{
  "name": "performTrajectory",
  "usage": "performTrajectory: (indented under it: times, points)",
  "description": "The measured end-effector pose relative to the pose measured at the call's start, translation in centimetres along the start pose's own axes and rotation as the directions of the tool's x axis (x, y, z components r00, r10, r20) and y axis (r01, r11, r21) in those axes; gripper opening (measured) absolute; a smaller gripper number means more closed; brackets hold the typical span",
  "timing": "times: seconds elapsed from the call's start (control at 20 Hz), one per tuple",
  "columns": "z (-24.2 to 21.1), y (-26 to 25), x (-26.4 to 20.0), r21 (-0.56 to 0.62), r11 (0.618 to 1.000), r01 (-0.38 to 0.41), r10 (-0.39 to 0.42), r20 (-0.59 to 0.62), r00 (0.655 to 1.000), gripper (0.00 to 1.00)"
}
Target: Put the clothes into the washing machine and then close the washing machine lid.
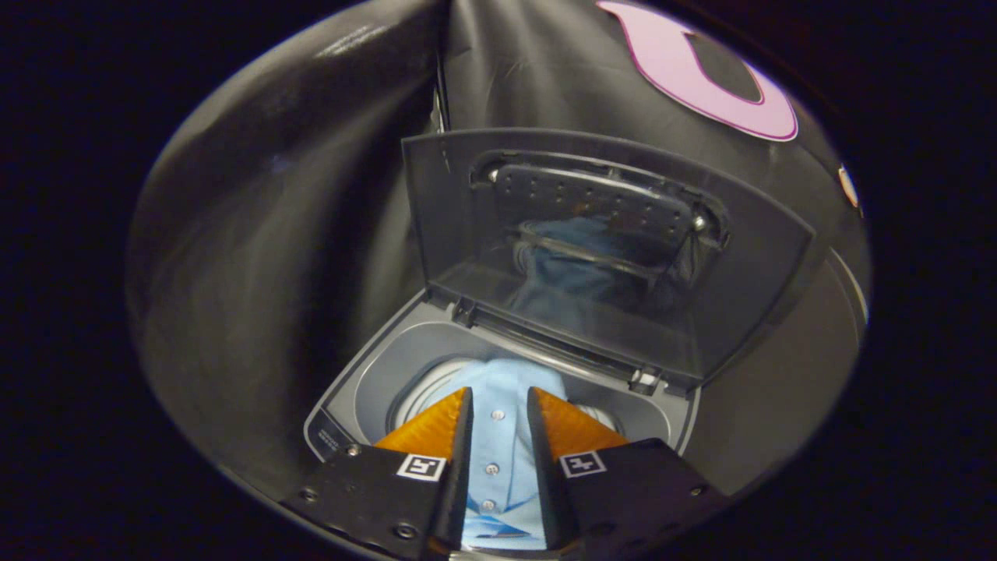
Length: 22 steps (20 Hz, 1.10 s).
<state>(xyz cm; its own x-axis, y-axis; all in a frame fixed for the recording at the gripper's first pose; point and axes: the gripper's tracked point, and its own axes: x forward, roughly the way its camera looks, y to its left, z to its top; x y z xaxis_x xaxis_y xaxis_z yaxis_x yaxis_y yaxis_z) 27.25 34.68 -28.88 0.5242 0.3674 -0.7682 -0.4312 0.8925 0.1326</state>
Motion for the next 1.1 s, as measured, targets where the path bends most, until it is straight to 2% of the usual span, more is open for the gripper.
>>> performTrajectory:
  times: [0.15, 0.65, 0.9, 1.1]
  points:
    - [0.4, -0.7, -1.2, 0.020, 1.000, 0.003, -0.003, 0.018, 1.000, 0.38]
    - [0.0, -1.6, -3.8, -0.043, 0.999, 0.024, -0.021, 0.065, 0.998, 0.39]
    - [-0.5, -1.4, -4.3, -0.072, 0.997, 0.030, -0.024, 0.074, 0.997, 0.63]
    - [-1.3, -0.9, -4.5, -0.092, 0.996, 0.019, -0.013, 0.065, 0.998, 0.88]
